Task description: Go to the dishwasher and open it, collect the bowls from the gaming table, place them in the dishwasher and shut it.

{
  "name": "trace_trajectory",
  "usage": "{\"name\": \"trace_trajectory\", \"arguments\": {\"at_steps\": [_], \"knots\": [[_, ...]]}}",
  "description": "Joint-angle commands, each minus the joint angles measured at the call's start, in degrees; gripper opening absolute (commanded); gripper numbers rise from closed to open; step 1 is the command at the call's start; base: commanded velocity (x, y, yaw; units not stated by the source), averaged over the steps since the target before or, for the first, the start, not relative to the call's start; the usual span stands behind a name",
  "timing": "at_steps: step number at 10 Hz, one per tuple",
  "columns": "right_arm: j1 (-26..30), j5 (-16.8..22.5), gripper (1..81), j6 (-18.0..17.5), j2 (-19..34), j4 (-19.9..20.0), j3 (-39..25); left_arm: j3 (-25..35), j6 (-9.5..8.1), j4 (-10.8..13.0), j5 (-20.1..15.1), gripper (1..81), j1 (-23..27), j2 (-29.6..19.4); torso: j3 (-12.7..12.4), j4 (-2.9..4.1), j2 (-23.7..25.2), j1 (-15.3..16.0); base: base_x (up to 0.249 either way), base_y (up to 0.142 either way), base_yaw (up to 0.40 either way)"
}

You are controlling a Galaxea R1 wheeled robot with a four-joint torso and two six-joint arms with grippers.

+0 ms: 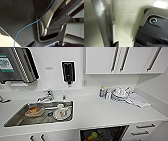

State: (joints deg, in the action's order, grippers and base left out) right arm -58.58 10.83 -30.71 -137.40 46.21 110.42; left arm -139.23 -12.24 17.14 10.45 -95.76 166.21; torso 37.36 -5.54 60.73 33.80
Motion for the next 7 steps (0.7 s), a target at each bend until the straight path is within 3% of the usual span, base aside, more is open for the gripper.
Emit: {"name": "trace_trajectory", "arguments": {"at_steps": [1,2,4,7], "knots": [[8.95,2.89,81.1,0.83,6.41,1.07,-10.06,0.54,0.02,0.35,-3.24,81.1,0.0,0.09,0.0,0.0,0.02,0.0,0.0,0.0,0.0],[9.39,2.89,81.1,2.05,6.94,0.81,-11.91,0.45,0.02,0.44,-3.24,81.1,0.17,0.1,0.0,0.0,0.02,0.02,0.0,0.0,0.0],[7.99,3.49,81.1,16.78,5.45,-4.53,-12.62,-1.74,0.29,0.53,-2.89,81.1,0.52,0.19,0.0,0.0,0.0,0.02,0.0,0.0,0.0],[-0.17,4.38,81.1,31.29,2.38,-13.93,-6.3,-8.24,0.11,0.44,-2.62,81.1,3.16,-0.17,0.0,0.0,0.0,0.02,0.0,0.0,0.0]]}}
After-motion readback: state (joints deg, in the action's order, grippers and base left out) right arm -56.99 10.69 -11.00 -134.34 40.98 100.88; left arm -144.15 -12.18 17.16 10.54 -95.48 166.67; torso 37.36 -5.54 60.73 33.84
